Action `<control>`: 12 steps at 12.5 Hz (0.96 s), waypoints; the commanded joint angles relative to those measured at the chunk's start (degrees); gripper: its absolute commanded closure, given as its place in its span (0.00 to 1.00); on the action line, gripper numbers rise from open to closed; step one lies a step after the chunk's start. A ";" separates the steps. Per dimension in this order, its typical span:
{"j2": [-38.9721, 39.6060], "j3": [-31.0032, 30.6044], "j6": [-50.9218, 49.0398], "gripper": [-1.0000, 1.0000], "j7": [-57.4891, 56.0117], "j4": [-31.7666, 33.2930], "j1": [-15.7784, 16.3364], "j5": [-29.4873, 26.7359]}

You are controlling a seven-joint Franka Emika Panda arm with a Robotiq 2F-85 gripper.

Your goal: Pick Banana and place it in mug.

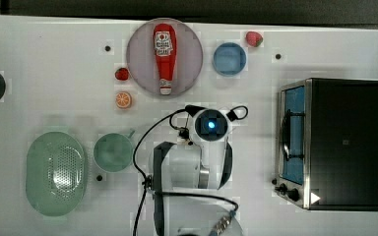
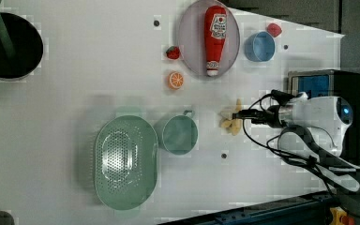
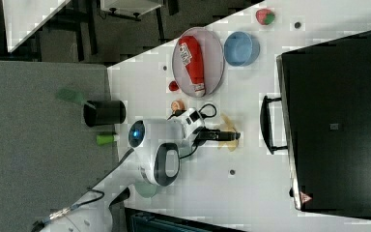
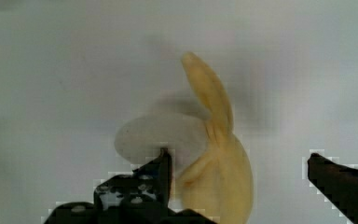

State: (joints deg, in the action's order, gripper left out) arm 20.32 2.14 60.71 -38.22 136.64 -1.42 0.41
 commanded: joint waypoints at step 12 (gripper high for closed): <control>-2.47 -0.04 3.62 0.70 -4.59 1.14 0.44 -0.02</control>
State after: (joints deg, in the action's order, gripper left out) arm 20.32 1.90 64.23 -41.71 138.88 0.81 -0.85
